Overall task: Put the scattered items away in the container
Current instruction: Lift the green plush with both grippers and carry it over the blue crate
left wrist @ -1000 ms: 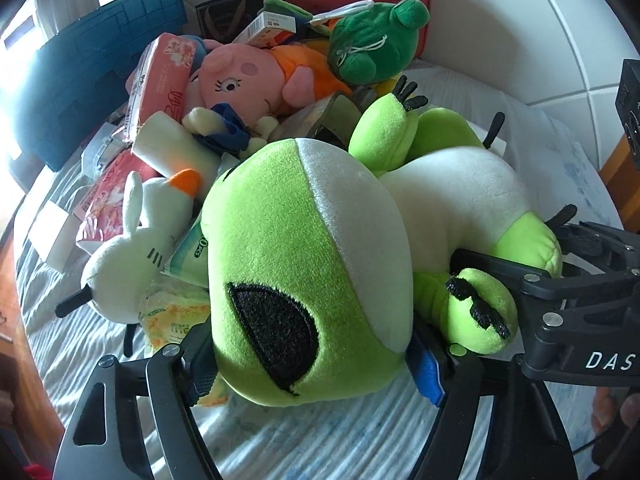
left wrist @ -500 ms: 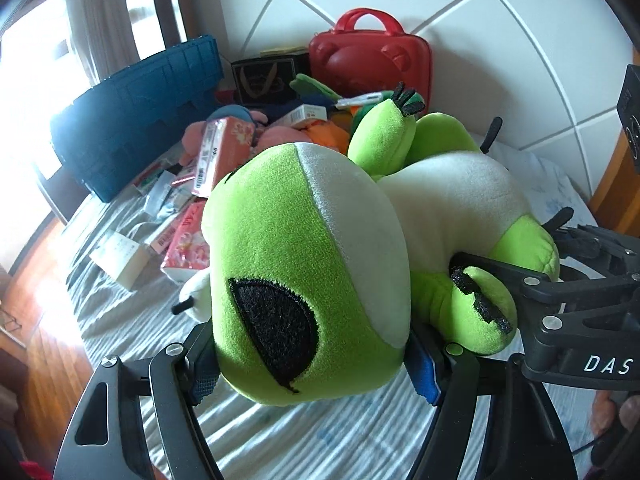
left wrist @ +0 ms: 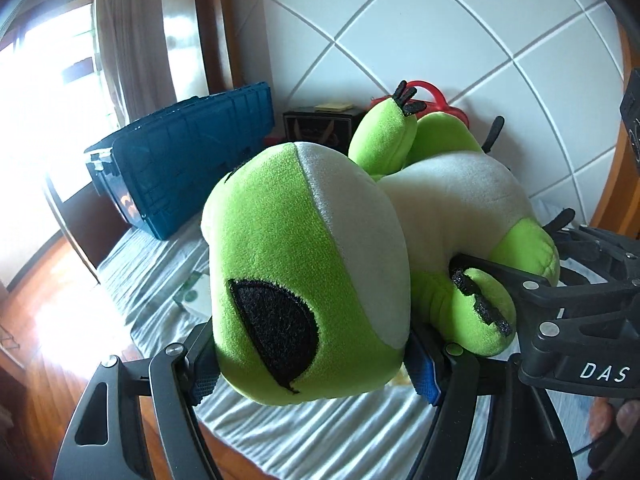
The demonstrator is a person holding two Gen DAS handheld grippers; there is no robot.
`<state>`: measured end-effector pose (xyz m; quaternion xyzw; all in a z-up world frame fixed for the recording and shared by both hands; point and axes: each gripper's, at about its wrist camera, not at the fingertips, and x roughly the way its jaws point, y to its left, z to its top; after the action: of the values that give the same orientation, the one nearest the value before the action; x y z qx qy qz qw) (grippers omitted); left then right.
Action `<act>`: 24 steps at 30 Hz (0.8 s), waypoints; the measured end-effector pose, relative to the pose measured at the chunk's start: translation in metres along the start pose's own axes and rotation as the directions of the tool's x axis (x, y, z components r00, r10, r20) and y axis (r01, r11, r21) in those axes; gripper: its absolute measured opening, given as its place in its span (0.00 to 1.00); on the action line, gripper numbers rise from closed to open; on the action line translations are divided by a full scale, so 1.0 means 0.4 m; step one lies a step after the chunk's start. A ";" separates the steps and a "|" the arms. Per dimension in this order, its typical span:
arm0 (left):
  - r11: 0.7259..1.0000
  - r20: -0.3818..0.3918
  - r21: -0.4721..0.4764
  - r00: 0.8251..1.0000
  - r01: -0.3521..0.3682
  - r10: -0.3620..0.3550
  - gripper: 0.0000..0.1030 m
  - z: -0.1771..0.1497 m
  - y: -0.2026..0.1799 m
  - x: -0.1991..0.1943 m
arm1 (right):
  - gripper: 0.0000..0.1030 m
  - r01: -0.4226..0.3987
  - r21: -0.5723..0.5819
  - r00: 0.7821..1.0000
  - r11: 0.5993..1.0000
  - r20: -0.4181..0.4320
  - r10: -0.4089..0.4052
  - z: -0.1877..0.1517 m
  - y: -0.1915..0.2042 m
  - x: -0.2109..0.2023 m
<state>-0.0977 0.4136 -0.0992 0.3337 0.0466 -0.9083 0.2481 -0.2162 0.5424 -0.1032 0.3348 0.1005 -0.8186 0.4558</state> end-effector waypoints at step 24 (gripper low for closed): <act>1.000 0.111 -0.006 0.994 0.012 -0.011 0.73 0.301 0.503 0.261 | 0.75 0.048 -0.034 0.993 0.998 0.108 -0.044 0.401 0.314 0.344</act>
<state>-0.1392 0.1642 -0.0556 0.2817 0.0376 -0.9267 0.2460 -0.2369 0.3027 -0.0522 0.2795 0.0983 -0.8439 0.4474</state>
